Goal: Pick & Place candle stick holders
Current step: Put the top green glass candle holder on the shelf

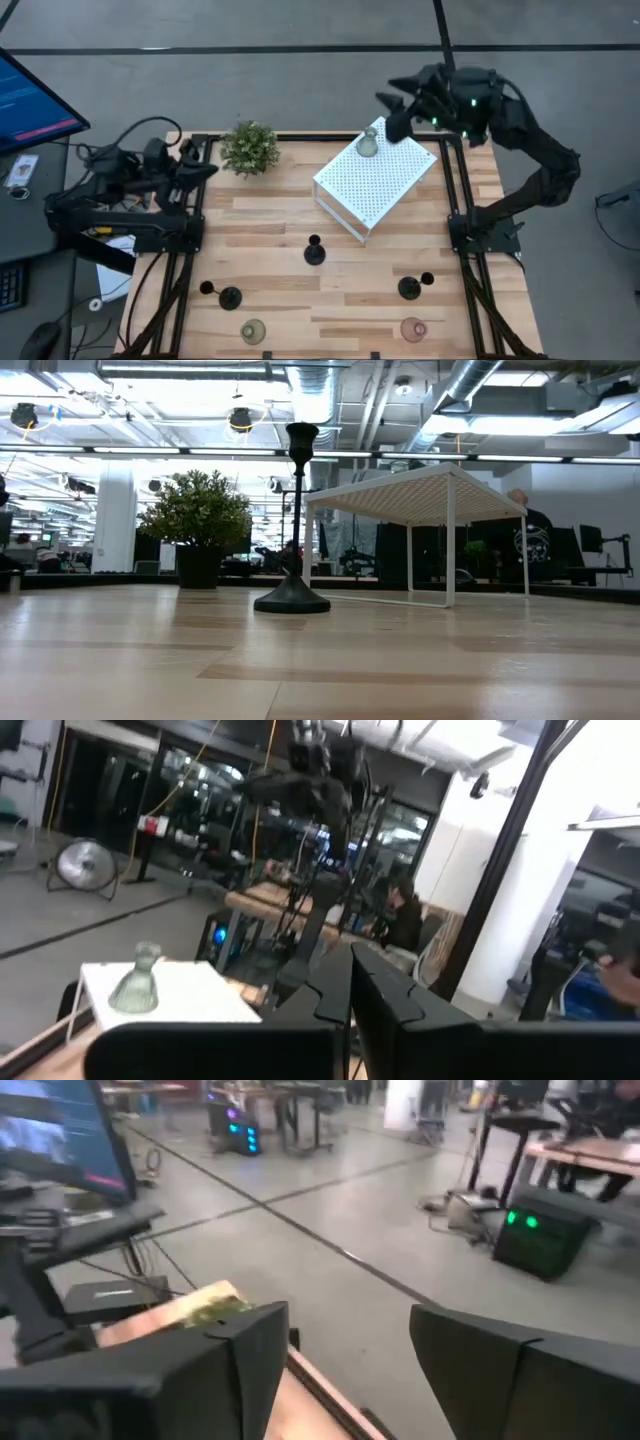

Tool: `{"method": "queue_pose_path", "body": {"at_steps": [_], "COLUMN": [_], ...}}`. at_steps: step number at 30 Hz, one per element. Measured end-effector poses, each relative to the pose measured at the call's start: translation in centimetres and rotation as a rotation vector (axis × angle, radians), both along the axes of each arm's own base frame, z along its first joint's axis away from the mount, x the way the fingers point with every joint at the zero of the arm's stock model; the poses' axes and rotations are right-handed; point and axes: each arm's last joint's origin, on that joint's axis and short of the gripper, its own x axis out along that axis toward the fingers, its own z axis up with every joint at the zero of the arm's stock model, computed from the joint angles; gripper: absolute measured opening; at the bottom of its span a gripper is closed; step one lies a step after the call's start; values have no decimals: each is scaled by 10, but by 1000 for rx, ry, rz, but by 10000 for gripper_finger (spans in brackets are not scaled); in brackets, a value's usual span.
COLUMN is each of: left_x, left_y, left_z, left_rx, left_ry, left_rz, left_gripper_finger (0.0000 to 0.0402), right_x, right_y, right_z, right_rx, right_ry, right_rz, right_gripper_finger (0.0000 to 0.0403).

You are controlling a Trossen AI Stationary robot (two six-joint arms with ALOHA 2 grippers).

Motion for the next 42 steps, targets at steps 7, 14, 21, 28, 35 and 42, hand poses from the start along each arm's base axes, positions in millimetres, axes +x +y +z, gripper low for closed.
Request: {"method": "queue_pose_path", "body": {"at_steps": [7,14,21,28,35,42], "left_x": [2,20,26,24,24,24], "left_y": [0,0,0,0,0,0], "left_z": [-13,-53,-64,-60,-60,-60], "left_rx": [-14,-63,-115,-112,-112,-111], "left_ry": [37,165,157,120,119,118], "left_rz": [-22,-68,-74,-76,-76,-76], "left_gripper_finger": [4,5,6,5,5,7], "right_x": [-10,21,58,67,69,69], "right_y": [-56,-105,-132,-137,-136,-139], "right_z": [-19,-59,-100,-120,-121,-131], "right_rx": [317,467,519,550,574,587], "right_ry": [257,549,699,835,827,868], "right_rz": [-39,-112,-103,-80,-6,13], "right_gripper_finger": [197,207,206,193,189,188]}}
